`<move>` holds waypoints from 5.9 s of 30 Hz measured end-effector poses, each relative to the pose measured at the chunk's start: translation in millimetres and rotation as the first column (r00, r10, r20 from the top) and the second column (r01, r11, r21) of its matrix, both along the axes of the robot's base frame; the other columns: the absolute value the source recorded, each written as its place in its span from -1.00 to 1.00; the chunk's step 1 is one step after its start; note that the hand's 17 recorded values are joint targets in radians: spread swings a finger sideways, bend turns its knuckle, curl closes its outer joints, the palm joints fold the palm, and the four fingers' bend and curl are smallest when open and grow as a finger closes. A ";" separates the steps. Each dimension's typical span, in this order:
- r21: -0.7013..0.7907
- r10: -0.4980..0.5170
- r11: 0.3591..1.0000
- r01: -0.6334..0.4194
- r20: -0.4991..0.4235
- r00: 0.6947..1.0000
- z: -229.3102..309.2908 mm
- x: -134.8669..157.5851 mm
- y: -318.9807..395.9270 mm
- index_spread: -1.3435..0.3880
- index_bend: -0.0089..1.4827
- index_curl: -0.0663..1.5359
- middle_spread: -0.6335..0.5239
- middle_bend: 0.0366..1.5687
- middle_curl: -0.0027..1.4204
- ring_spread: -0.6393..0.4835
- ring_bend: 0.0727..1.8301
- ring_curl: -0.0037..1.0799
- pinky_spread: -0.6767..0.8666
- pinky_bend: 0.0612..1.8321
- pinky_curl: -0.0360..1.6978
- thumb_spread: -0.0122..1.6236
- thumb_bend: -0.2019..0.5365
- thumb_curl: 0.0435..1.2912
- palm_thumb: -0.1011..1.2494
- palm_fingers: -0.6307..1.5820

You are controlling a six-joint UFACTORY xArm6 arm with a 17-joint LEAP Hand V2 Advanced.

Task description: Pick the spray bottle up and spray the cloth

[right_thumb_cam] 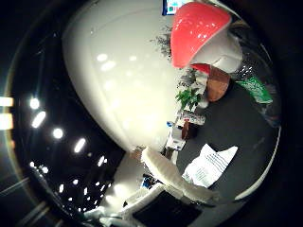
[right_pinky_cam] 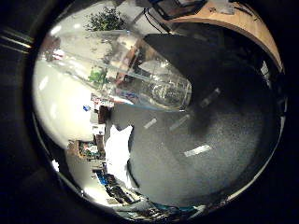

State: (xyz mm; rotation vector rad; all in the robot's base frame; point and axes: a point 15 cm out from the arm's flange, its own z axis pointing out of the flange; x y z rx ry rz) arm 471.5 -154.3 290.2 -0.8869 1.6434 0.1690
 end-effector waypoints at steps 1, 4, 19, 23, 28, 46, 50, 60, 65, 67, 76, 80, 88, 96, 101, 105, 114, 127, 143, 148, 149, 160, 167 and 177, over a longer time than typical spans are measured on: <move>0.003 0.000 1.000 0.000 -0.003 1.000 -2.1 0.5 -0.1 0.42 -0.77 -0.56 0.45 -0.79 -0.53 0.67 -0.61 -0.58 0.64 0.01 -0.79 0.30 -0.52 -0.38 -0.18 -0.28; 0.006 0.004 1.000 -0.004 -0.007 1.000 -5.9 4.7 -1.2 0.42 -0.77 -0.56 0.45 -0.78 -0.53 0.67 -0.60 -0.58 0.63 0.00 -0.79 0.30 -0.52 -0.38 -0.18 -0.29; 0.009 0.001 1.000 -0.001 -0.032 0.999 -24.7 42.6 2.4 0.32 -0.81 -0.63 0.02 -0.59 -0.46 0.01 -0.11 -0.39 0.23 0.06 -0.83 0.30 -0.51 -0.37 -0.06 -0.01; 0.023 0.014 1.000 -0.014 -0.025 1.000 -22.7 49.1 15.8 0.18 -0.81 -0.66 -0.39 -0.38 -0.36 -0.45 0.12 -0.26 -0.42 0.32 -0.78 0.31 -0.50 -0.35 0.01 0.22; 0.016 0.022 1.000 -0.022 -0.028 0.999 -23.3 56.8 28.7 -0.02 -0.73 -0.61 -0.70 -0.12 -0.17 -0.54 0.27 -0.10 -0.77 0.36 -0.69 0.21 -0.50 -0.30 0.15 0.51; 0.009 0.033 0.999 -0.033 0.029 0.999 3.4 57.1 40.8 0.20 0.47 -0.07 -0.31 0.55 0.15 -0.26 0.49 0.19 -0.50 0.50 -0.38 0.14 -0.46 0.13 0.68 0.67; -0.026 0.048 0.999 -0.047 0.040 0.998 16.0 52.4 41.7 0.21 0.50 -0.07 -0.27 0.60 0.13 -0.26 0.50 0.21 -0.50 0.50 -0.34 0.04 -0.49 0.24 0.69 0.65; -0.188 0.073 0.980 -0.060 0.058 0.996 69.3 22.5 27.6 0.23 0.55 -0.08 -0.25 0.65 0.10 -0.26 0.51 0.23 -0.50 0.47 -0.28 -0.20 -0.50 0.44 0.67 0.65; -0.231 0.150 0.962 -0.148 -0.010 0.989 90.3 -12.1 39.2 0.23 0.56 -0.08 -0.24 0.66 0.09 -0.27 0.51 0.23 -0.51 0.46 -0.27 -0.26 -0.50 0.49 0.66 0.65; -0.234 0.184 0.954 -0.188 -0.040 0.982 99.5 -23.9 47.1 0.23 0.56 -0.08 -0.24 0.66 0.09 -0.27 0.51 0.24 -0.51 0.46 -0.26 -0.28 -0.50 0.50 0.65 0.64; -0.380 0.334 0.853 -0.359 -0.132 0.933 160.9 -77.6 99.5 0.23 0.58 -0.09 -0.24 0.67 0.07 -0.27 0.51 0.25 -0.51 0.45 -0.23 -0.35 -0.50 0.56 0.65 0.65; -0.435 0.377 0.796 -0.421 -0.188 0.907 170.6 -94.0 130.3 0.23 0.58 -0.09 -0.24 0.68 0.07 -0.27 0.51 0.25 -0.51 0.44 -0.22 -0.36 -0.50 0.57 0.65 0.64; -0.492 0.456 0.634 -0.596 -0.384 0.803 162.3 -94.9 208.8 0.23 0.59 -0.09 -0.24 0.68 0.08 -0.27 0.52 0.25 -0.51 0.43 -0.21 -0.39 -0.50 0.58 0.65 0.64; -0.488 0.406 0.546 -0.681 -0.557 0.725 95.7 -52.0 277.0 0.23 0.60 -0.09 -0.25 0.69 0.08 -0.27 0.52 0.25 -0.51 0.43 -0.20 -0.39 -0.51 0.58 0.64 0.64; -0.453 0.369 0.504 -0.735 -0.657 0.658 49.7 -40.1 298.2 0.23 0.60 -0.09 -0.25 0.69 0.08 -0.26 0.52 0.25 -0.50 0.43 -0.19 -0.37 -0.50 0.57 0.64 0.64; -0.460 0.336 0.467 -0.755 -0.698 0.632 26.2 -33.0 306.9 0.23 0.60 -0.09 -0.25 0.69 0.08 -0.25 0.52 0.24 -0.50 0.43 -0.19 -0.36 -0.50 0.57 0.64 0.64; -0.527 0.329 0.433 -0.731 -0.663 0.672 99.1 -41.5 291.7 0.23 0.59 -0.09 -0.25 0.69 0.08 -0.25 0.53 0.25 -0.50 0.44 -0.18 -0.37 -0.51 0.57 0.64 0.64; -0.601 0.331 0.429 -0.675 -0.591 0.736 153.5 -55.7 284.2 0.22 0.59 -0.09 -0.24 0.69 0.08 -0.25 0.53 0.25 -0.50 0.43 -0.18 -0.38 -0.51 0.57 0.64 0.64; -0.575 0.383 0.442 -0.689 -0.573 0.724 126.0 -54.7 310.1 0.22 0.60 -0.09 -0.24 0.69 0.08 -0.25 0.53 0.25 -0.50 0.43 -0.18 -0.38 -0.50 0.58 0.63 0.64; -0.579 0.483 0.500 -0.644 -0.431 0.762 172.5 -58.8 337.7 0.23 0.60 -0.09 -0.24 0.69 0.08 -0.25 0.53 0.25 -0.50 0.43 -0.18 -0.38 -0.51 0.58 0.63 0.64; -0.583 0.496 0.504 -0.637 -0.409 0.766 181.4 -59.6 343.1 0.23 0.60 -0.09 -0.24 0.69 0.08 -0.25 0.53 0.26 -0.50 0.43 -0.18 -0.38 -0.51 0.58 0.63 0.64; -0.496 0.685 0.605 -0.623 -0.074 0.724 226.9 -64.7 432.9 0.23 0.60 -0.09 -0.24 0.69 0.08 -0.25 0.52 0.25 -0.50 0.42 -0.19 -0.38 -0.51 0.58 0.63 0.64; -0.487 0.757 0.591 -0.643 0.060 0.650 229.6 -80.8 498.9 0.23 0.60 -0.09 -0.25 0.69 0.08 -0.25 0.53 0.24 -0.52 0.42 -0.19 -0.37 -0.51 0.57 0.61 0.64; -0.359 0.841 0.540 -0.761 0.260 0.474 200.9 -103.6 594.6 0.23 0.60 -0.09 -0.25 0.68 0.08 -0.25 0.52 0.25 -0.52 0.42 -0.20 -0.36 -0.50 0.59 0.61 0.64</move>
